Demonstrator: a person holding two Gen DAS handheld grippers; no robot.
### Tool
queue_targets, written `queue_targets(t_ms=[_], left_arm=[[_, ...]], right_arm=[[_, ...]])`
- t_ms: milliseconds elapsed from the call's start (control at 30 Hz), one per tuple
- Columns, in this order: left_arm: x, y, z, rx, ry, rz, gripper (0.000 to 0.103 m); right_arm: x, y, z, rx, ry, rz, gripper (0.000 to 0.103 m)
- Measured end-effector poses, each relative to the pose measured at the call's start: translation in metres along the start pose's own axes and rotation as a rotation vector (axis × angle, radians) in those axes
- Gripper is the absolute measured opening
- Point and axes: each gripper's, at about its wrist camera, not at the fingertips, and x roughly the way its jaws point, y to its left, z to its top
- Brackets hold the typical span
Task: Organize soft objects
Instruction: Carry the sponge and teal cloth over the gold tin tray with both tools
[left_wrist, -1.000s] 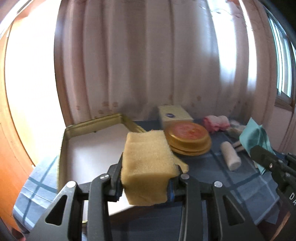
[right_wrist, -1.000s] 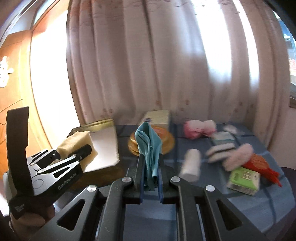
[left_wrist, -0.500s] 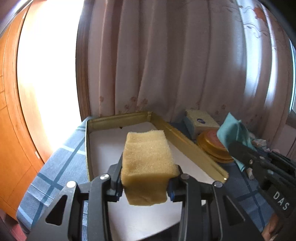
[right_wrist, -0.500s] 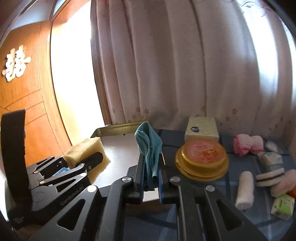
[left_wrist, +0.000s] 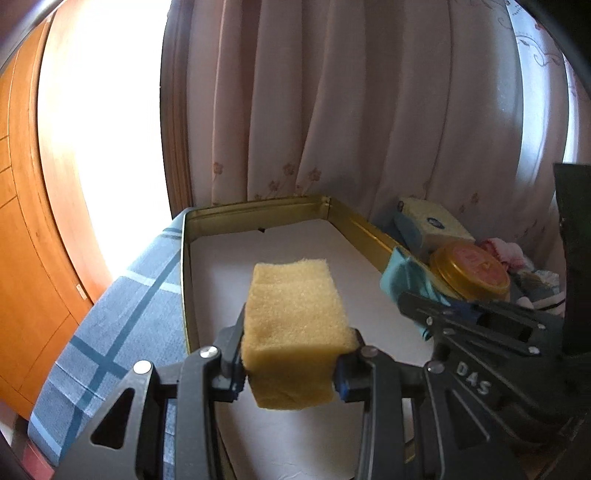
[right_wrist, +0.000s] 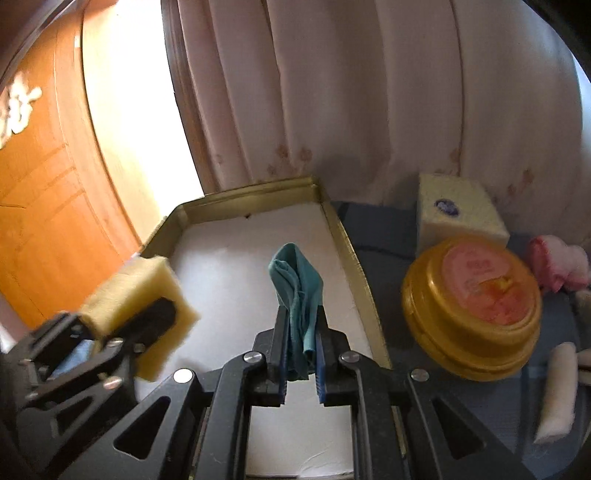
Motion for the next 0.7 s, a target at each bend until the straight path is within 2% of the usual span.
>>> queue_targets(t_ms=[267, 367, 500, 700], left_arm=[[0.014, 0.002, 0.007, 0.027, 0.007, 0.042, 0.036], [0.025, 0.008, 0.015, 0.007, 0.053, -0.023, 0.036], [0.038, 0.006, 0.025, 0.044, 0.036, 0.04, 0.036], [0.055, 0.003, 0.035, 0.079, 0.035, 0.06, 0.037]], right_arm=[[0.003, -0.006, -0.002, 0.046, 0.018, -0.137, 0.01], [0.002, -0.007, -0.003, 0.074, 0.018, -0.187, 0.01], [0.004, -0.007, 0.0, 0.109, 0.017, -0.236, 0.01], [0.007, -0.009, 0.003, 0.199, 0.01, -0.34, 0.01]])
